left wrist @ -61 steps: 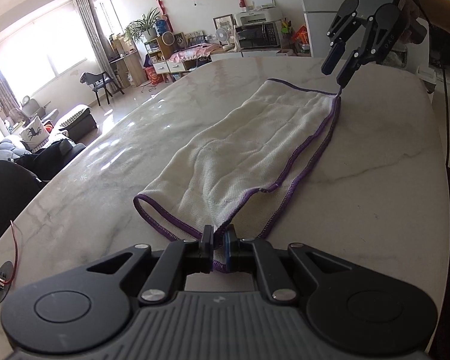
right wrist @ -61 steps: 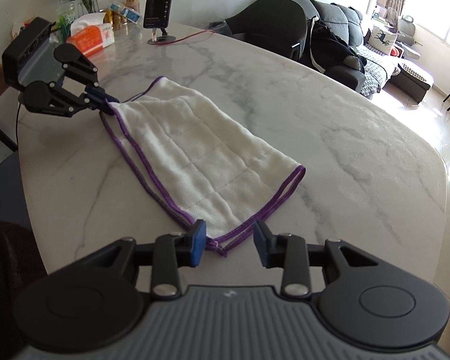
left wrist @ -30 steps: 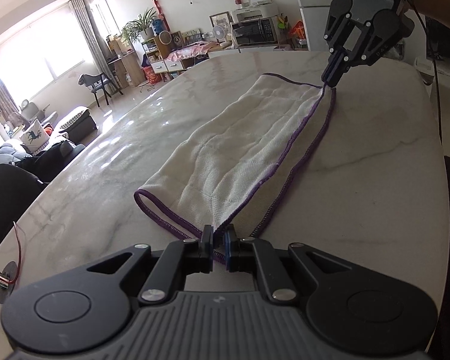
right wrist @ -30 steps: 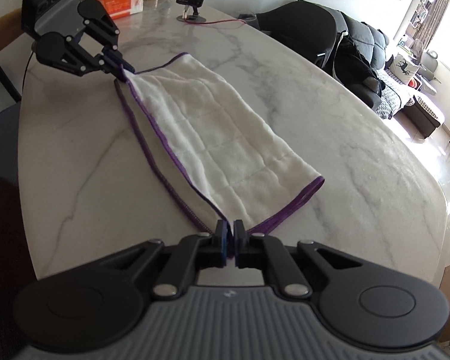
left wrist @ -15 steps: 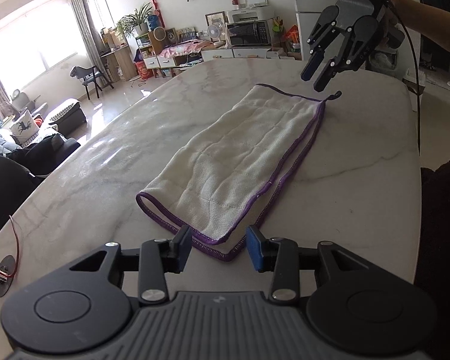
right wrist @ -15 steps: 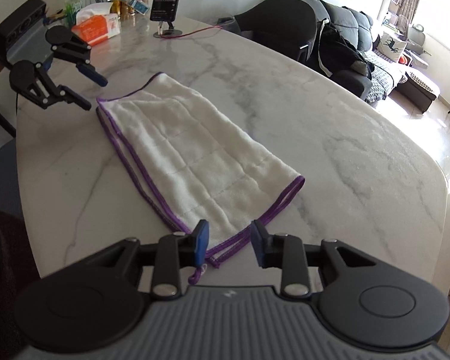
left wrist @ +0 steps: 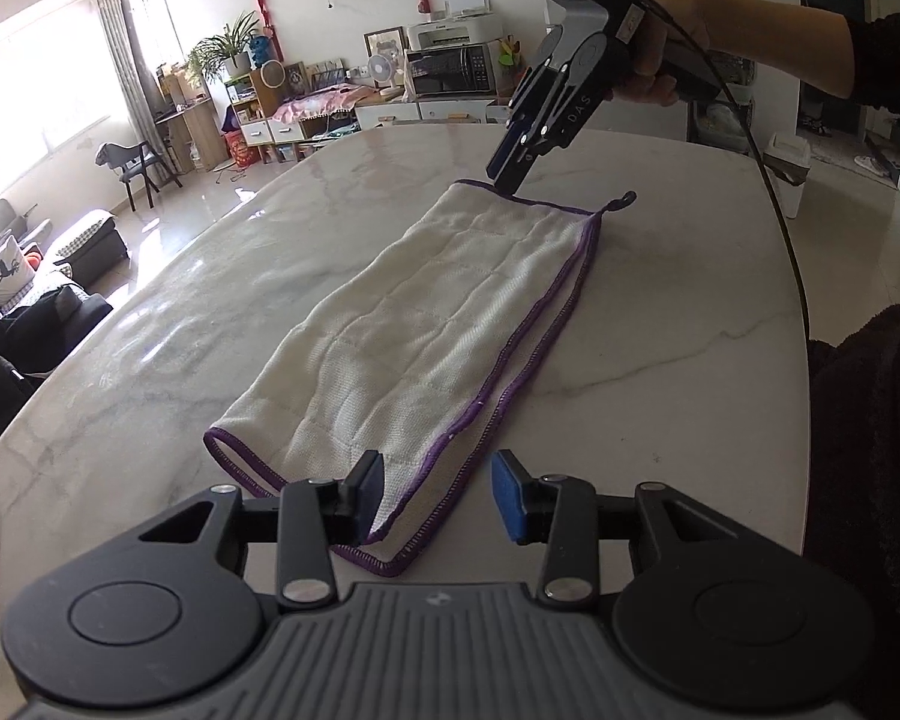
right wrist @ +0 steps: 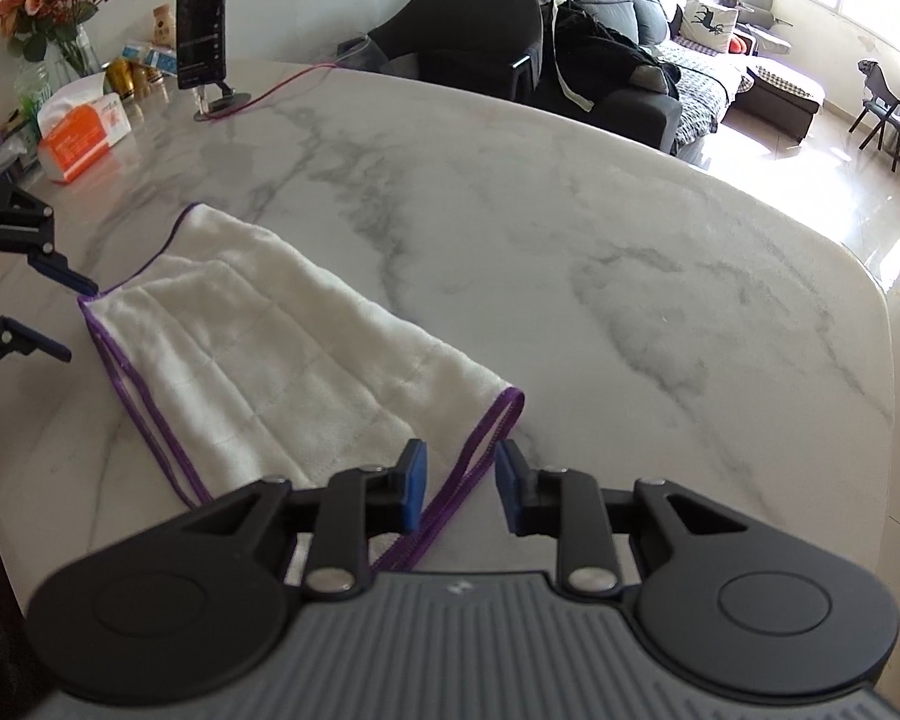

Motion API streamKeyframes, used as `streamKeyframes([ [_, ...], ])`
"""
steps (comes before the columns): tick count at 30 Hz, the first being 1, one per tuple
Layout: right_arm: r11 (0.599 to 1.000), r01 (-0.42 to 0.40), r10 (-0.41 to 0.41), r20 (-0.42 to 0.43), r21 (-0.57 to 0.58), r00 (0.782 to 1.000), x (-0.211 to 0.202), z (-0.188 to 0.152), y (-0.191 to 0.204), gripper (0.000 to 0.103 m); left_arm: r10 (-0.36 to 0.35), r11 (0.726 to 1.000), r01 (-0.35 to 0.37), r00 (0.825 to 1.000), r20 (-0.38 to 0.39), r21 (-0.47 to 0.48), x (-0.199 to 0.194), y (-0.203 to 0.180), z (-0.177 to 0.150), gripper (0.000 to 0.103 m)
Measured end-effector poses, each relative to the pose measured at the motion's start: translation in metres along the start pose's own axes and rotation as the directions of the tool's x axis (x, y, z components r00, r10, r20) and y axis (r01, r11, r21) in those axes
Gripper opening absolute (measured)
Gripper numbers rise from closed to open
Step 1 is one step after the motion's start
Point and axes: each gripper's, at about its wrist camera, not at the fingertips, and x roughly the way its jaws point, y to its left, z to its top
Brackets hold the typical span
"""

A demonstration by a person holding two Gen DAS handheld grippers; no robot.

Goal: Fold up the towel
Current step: 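Raise both grippers away from the folded towel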

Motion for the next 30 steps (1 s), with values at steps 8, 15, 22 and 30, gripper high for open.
streamKeyframes([
  [8, 0.996, 0.006, -0.006, 0.002, 0.090, 1.000, 0.012, 0.014, -0.019, 0.005, -0.028, 0.999, 0.030, 0.999, -0.044, 0.031, 0.016, -0.007, 0.000, 0.041],
  [15, 0.998, 0.023, -0.025, 0.035, 0.065, 0.999, 0.005, 0.023, -0.016, 0.003, -0.046, 0.999, 0.047, 0.998, -0.051, 0.027, 0.019, -0.010, -0.001, 0.041],
  [22, 1.000, 0.022, -0.023, 0.047, 0.012, 0.999, 0.000, 0.025, -0.005, 0.023, -0.007, 1.000, 0.008, 0.999, -0.046, 0.020, 0.009, -0.010, -0.004, 0.041],
  [30, 0.995, -0.028, 0.033, 0.041, -0.100, 0.999, -0.001, 0.024, 0.023, 0.026, 0.042, 0.999, -0.042, 0.997, -0.062, 0.012, -0.004, -0.004, -0.009, 0.039],
])
